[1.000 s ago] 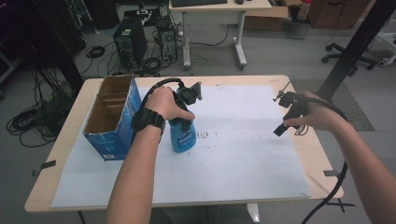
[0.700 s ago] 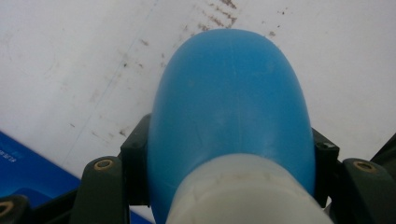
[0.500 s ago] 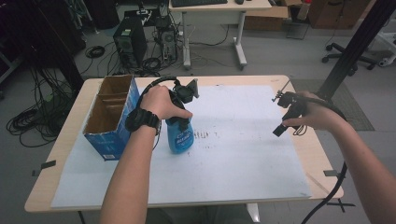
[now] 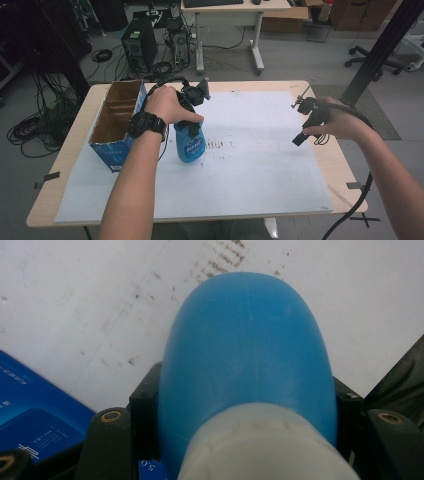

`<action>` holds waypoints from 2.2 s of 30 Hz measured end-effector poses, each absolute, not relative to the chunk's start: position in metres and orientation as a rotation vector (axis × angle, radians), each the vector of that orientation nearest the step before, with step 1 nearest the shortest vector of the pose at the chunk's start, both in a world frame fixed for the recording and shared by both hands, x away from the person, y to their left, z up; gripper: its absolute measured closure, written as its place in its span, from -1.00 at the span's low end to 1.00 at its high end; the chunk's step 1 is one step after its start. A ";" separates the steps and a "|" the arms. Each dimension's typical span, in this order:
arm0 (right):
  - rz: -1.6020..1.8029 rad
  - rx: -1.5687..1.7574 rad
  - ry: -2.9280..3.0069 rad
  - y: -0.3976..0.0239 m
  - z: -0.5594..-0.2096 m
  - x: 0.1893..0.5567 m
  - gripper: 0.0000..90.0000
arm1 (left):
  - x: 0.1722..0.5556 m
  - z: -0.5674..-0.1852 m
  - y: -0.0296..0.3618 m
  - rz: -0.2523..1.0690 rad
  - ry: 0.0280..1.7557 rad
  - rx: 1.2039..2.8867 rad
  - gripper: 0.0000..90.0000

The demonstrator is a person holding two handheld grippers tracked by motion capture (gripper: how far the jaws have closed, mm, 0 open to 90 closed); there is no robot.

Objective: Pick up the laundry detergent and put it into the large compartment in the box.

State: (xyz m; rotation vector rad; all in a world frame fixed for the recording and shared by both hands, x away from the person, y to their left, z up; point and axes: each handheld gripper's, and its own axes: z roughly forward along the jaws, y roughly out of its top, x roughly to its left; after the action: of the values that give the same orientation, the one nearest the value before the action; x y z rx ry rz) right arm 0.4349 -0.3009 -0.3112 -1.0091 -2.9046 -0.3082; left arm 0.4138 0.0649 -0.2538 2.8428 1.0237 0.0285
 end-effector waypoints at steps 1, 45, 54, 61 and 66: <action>-0.310 -1.009 -2.904 -0.301 -0.311 0.435 -0.74 | 0.414 -0.252 0.065 0.027 1.027 2.839 -0.16; -0.325 -1.016 -2.889 -0.298 -0.288 0.432 -0.73 | 0.417 -0.177 0.064 0.048 1.031 2.811 -0.16; -0.329 -1.014 -2.888 -0.298 -0.285 0.433 -0.73 | 0.419 -0.158 0.062 0.058 1.034 2.797 -0.16; -0.328 -1.010 -2.885 -0.299 -0.285 0.434 -0.73 | 0.420 -0.147 0.060 0.054 1.035 2.793 -0.16; -0.339 -1.013 -2.883 -0.300 -0.284 0.435 -0.73 | 0.421 -0.139 0.058 0.064 1.041 2.792 -0.16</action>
State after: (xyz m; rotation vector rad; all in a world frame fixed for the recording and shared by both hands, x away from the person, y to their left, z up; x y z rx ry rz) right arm 0.4349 -0.3004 -0.2844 -1.0134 -2.8829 -0.3386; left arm 0.4205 0.0584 -0.1388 2.7923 1.0412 0.0641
